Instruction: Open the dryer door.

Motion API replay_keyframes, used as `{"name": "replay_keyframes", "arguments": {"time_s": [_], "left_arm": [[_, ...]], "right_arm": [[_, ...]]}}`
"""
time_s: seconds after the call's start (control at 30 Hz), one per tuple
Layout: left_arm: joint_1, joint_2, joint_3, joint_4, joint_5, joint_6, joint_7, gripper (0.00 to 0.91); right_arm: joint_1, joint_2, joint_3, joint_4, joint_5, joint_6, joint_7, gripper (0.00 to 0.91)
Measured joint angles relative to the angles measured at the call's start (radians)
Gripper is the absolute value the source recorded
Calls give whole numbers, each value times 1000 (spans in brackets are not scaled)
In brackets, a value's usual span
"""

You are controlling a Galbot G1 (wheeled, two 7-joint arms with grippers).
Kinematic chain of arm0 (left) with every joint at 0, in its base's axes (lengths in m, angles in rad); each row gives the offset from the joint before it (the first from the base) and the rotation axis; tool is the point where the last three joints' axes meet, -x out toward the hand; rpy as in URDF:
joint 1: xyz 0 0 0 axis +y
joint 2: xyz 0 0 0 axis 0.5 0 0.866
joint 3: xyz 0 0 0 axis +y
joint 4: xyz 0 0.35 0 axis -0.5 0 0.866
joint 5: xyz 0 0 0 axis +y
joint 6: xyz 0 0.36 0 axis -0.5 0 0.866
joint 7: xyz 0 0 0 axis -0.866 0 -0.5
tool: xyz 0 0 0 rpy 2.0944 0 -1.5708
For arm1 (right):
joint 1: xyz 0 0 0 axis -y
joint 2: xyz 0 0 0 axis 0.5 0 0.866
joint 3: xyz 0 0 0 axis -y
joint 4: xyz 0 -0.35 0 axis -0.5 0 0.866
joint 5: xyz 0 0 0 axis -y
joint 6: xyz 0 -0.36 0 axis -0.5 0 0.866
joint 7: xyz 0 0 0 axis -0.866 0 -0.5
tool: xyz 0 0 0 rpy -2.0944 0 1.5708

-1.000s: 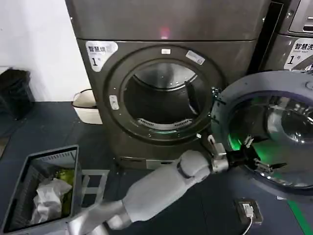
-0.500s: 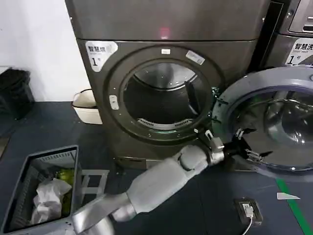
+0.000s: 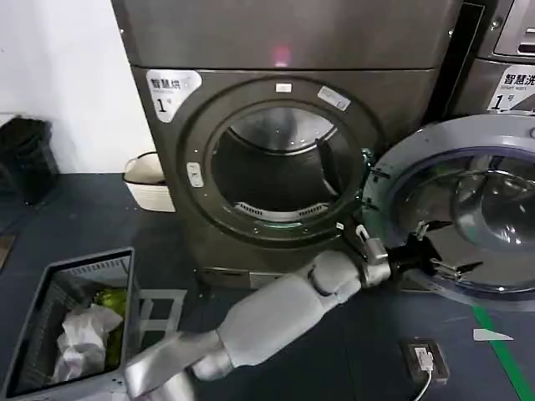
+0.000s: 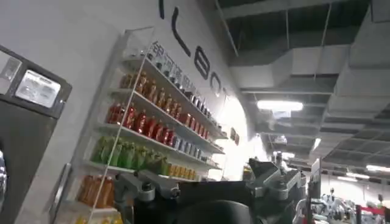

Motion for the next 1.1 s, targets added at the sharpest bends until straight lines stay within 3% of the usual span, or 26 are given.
{"name": "replay_keyframes", "arguments": {"time_s": [0.23, 0.6, 0.8, 1.1], "left_arm": [[-3, 6, 52, -76, -86, -127, 5, 907], [5, 279, 135, -276, -165, -243, -32, 907], [24, 446, 147, -383, -150, -240, -28, 907], [42, 767, 115, -523, -80, -130, -9, 907]], "right_arm": [[-4, -10, 12, 0, -2, 1, 3, 907], [23, -19, -2, 6, -19, -4, 3, 907], [33, -38, 13, 25, -52, -3, 3, 907], [37, -45, 51, 52, -150, -14, 56, 907]]}}
